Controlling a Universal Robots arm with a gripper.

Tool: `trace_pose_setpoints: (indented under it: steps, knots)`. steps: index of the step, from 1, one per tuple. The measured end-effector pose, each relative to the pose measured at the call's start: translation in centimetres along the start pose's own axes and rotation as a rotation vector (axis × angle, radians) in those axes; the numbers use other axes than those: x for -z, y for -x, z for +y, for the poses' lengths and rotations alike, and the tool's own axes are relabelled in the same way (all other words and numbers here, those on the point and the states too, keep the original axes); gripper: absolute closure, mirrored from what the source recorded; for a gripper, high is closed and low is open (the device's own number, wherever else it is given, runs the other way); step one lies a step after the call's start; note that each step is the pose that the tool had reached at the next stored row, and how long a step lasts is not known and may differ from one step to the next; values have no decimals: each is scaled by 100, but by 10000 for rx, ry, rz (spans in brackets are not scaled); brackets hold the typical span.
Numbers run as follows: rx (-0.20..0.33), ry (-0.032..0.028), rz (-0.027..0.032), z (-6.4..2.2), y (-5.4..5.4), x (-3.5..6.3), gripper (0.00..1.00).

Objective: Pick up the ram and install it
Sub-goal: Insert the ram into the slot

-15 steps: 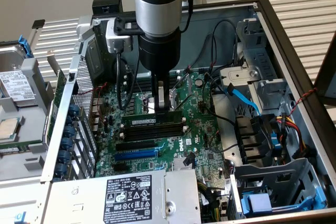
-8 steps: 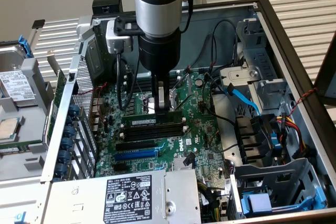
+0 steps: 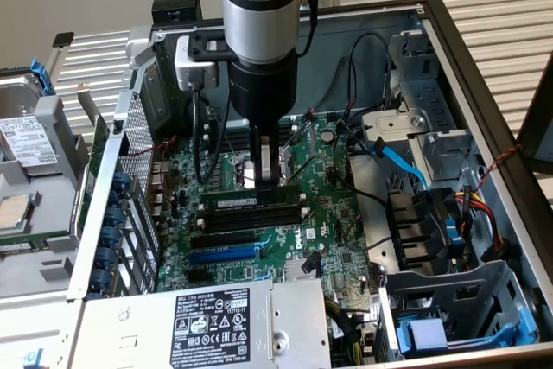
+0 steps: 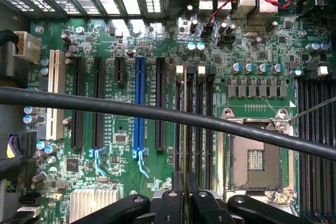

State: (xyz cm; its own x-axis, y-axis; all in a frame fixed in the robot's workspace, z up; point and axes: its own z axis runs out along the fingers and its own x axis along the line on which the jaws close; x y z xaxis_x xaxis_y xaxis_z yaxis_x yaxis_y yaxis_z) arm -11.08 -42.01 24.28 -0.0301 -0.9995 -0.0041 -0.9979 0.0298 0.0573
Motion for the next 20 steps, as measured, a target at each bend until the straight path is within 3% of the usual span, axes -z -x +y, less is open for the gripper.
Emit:
trace_pose_setpoints:
  steps: [20]
  knots:
    - [1, -33, 32, -2, 0, -50, 87]
